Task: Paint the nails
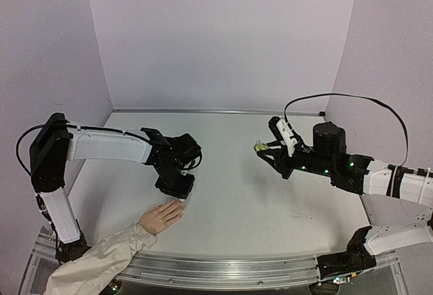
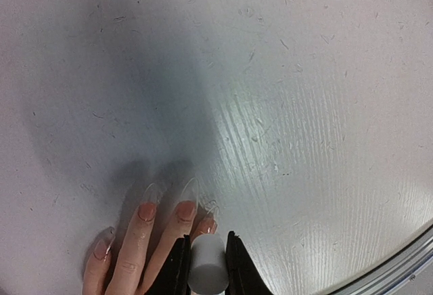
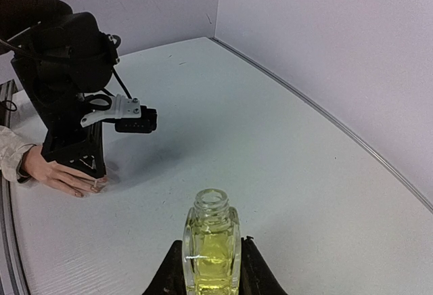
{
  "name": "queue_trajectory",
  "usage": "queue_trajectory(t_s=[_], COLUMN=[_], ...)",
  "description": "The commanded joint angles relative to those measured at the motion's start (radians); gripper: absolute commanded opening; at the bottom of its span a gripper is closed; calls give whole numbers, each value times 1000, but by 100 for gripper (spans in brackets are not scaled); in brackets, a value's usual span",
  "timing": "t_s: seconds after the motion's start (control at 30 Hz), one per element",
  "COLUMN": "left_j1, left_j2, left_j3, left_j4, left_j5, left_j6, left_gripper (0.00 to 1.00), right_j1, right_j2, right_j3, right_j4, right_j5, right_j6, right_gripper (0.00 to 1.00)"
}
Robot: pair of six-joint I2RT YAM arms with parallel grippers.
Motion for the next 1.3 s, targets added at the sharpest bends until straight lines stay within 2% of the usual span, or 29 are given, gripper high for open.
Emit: queue_trajectory(t_s=[0.0,1.27], left_j1=[-5,-5], left_j2=[-12,40], left_j3=[12,40], left_j4=[-7,15], left_j5=[-14,0], left_j6=[-8,4], left_gripper=[0,0], right_j1=[0,1], right_j2=[-17,-7], right_j3=[18,19], right_j4=[56,56], right_j5=[-9,-4], right_j6=[2,-3], right_gripper=[0,0])
